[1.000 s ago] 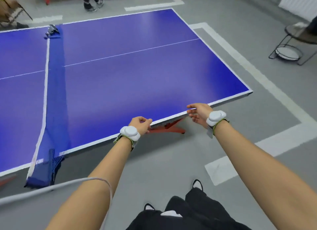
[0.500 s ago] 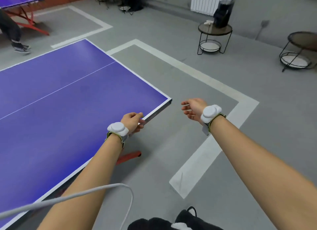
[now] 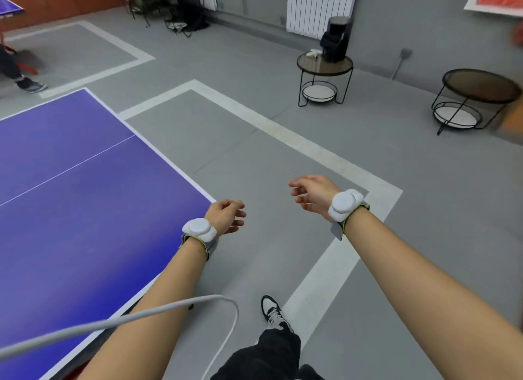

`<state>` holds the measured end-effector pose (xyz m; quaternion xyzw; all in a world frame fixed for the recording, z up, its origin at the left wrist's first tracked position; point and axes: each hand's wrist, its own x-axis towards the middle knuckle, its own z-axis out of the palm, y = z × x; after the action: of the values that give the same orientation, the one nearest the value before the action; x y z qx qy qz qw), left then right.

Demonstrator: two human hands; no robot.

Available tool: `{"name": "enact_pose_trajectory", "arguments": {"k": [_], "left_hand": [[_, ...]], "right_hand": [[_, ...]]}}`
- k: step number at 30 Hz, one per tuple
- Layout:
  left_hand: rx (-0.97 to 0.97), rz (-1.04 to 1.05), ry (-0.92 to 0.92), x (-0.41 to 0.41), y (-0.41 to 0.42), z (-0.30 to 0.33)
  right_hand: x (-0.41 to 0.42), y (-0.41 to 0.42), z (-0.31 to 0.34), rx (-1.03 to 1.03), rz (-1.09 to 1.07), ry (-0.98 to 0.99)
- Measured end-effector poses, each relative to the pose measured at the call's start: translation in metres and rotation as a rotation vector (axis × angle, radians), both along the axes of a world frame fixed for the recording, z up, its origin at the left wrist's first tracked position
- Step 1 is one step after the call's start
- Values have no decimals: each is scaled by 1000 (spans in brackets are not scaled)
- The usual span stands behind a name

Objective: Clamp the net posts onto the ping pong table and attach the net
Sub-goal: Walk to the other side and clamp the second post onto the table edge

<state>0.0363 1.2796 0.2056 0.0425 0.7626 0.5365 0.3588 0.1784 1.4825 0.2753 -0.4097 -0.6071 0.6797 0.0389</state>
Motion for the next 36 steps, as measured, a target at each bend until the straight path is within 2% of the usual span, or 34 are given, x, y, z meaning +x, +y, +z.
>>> {"name": "enact_pose_trajectory", "arguments": {"k": [6, 12, 18, 23, 27, 36], "left_hand": [[1, 19, -27, -124, 123, -6], [-7, 41, 8, -228, 191, 11], [-16, 178, 13, -339, 251, 2], [-38, 358, -12, -419, 288, -13], [-53, 520, -27, -479, 309, -3], [-65, 761, 6, -607, 299, 11]], "right_hand": [[-125, 129, 9, 4, -14, -27], [-245, 200, 11, -10, 5, 7], [-396, 258, -26, -83, 174, -36], [-512, 313, -49, -110, 347, -49], [-610, 347, -38, -101, 477, -64], [-814, 340, -22, -163, 682, 3]]}}
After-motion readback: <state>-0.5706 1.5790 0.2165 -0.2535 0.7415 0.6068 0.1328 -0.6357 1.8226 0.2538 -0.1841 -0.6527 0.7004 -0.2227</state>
